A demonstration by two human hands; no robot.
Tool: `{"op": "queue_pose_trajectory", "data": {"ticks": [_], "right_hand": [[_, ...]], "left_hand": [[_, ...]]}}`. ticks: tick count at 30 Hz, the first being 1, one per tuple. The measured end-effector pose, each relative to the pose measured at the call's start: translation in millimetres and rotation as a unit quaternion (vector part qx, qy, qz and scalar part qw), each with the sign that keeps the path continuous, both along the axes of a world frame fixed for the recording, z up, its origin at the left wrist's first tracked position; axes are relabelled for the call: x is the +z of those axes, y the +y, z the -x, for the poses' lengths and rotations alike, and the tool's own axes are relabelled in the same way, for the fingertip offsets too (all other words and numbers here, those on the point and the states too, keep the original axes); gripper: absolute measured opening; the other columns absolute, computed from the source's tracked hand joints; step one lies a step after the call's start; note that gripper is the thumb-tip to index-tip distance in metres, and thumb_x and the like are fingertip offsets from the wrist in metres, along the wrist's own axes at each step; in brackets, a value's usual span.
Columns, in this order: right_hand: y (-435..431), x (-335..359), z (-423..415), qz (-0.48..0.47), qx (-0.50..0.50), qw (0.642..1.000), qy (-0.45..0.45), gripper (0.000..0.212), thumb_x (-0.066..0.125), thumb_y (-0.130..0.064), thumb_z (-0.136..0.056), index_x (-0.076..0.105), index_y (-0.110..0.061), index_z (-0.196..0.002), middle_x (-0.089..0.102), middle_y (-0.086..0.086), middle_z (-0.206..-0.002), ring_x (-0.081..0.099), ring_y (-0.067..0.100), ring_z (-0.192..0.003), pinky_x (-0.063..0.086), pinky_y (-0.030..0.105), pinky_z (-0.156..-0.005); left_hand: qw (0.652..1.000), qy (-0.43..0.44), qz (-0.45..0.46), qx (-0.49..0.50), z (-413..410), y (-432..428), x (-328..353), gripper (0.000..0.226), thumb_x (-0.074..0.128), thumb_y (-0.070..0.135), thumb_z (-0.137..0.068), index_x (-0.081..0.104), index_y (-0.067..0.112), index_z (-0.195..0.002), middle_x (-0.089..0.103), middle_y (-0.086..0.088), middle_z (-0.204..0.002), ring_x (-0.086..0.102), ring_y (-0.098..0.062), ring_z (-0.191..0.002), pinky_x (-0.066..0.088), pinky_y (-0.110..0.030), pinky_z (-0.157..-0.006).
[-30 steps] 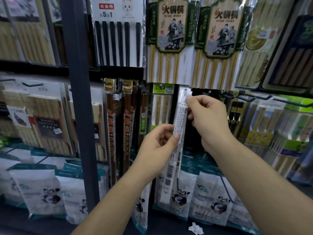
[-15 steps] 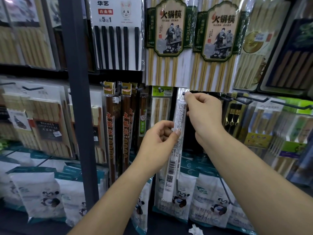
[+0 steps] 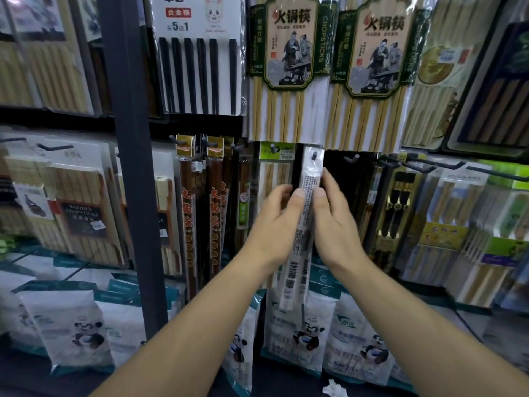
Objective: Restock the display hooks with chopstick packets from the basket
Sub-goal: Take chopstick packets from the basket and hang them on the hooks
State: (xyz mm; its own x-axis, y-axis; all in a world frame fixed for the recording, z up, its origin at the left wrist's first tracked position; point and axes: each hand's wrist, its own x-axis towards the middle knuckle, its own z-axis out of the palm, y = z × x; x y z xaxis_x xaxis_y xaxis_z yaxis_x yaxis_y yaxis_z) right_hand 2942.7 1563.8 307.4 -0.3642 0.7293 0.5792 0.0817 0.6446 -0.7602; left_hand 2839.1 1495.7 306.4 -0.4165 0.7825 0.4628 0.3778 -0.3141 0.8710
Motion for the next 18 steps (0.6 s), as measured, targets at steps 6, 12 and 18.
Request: {"op": "queue_pose_trajectory", "data": {"ticks": [6,12,18], "right_hand": [[9.8,-26.2,16.4,0.072,0.112,0.990,0.037,0.076,0.021,-0.074,-0.093,0.005,-0.042,-0.160,0.015,-0.033,-0.157,0.021,-0.031,-0.131,0.024,0.000,-0.107],[25.3,-31.8,26.5,0.118,0.148,0.979,0.069,0.079,0.027,-0.085,-0.086,0.011,-0.053,-0.157,0.025,-0.043,-0.148,0.030,-0.035,-0.122,0.028,0.007,-0.102],[41.1,-25.5,41.2,0.177,0.158,0.966,0.104,0.082,0.027,-0.079,-0.089,0.016,-0.041,-0.160,0.024,-0.015,-0.166,0.027,-0.002,-0.147,0.023,0.032,-0.124]], "left_hand": [[0.986,-0.129,0.000,-0.105,-13.6,27.0,-3.3,0.038,0.034,0.041,-0.110,0.037,0.038,-0.148,0.045,0.036,-0.129,0.045,0.030,-0.109,0.034,0.003,-0.088],[0.984,-0.149,-0.014,-0.101,-10.8,40.7,-8.8,0.049,0.035,0.044,-0.110,0.037,0.028,-0.156,0.048,0.043,-0.115,0.044,0.037,-0.094,0.035,0.006,-0.081],[0.978,-0.186,0.006,-0.093,-6.5,57.5,-1.2,0.053,0.033,0.044,-0.110,0.029,0.025,-0.160,0.037,0.010,-0.160,0.034,-0.003,-0.145,0.024,-0.024,-0.118]]}}
